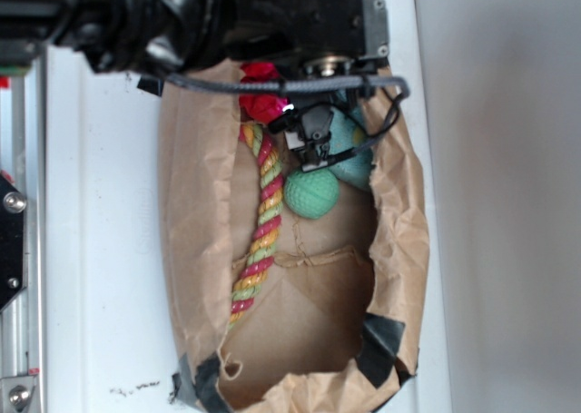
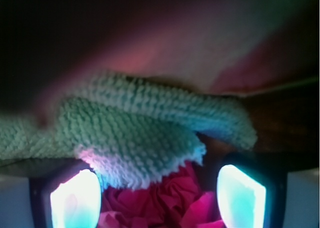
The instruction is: Grab the red paper.
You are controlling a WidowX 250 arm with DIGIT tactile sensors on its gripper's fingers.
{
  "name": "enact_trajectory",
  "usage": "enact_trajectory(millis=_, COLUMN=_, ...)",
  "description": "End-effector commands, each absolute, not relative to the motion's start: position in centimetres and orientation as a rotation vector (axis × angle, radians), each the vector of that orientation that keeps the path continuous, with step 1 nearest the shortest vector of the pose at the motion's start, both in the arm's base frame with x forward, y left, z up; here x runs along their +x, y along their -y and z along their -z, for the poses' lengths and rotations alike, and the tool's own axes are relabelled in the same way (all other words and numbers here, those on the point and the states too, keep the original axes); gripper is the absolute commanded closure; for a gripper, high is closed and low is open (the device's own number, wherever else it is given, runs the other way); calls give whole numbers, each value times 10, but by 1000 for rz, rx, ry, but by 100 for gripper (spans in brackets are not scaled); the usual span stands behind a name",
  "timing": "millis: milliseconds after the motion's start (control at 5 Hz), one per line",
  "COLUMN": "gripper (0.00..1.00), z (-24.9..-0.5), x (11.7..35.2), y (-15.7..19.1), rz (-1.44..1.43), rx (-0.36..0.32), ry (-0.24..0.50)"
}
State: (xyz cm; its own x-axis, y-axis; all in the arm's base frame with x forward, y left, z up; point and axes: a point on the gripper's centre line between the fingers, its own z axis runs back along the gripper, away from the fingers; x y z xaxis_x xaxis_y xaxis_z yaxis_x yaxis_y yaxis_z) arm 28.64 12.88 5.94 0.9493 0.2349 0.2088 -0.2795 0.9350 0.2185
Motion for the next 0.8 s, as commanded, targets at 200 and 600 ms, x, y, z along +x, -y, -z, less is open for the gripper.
enact_trajectory(millis=200, gripper=0, z=-91, x=252, y=-145, rz=-207, rx=218, ry=226)
enact_trajectory(millis=600, gripper=0, z=-102, x=258, y=-144, rz=-219, rx=179, ry=224)
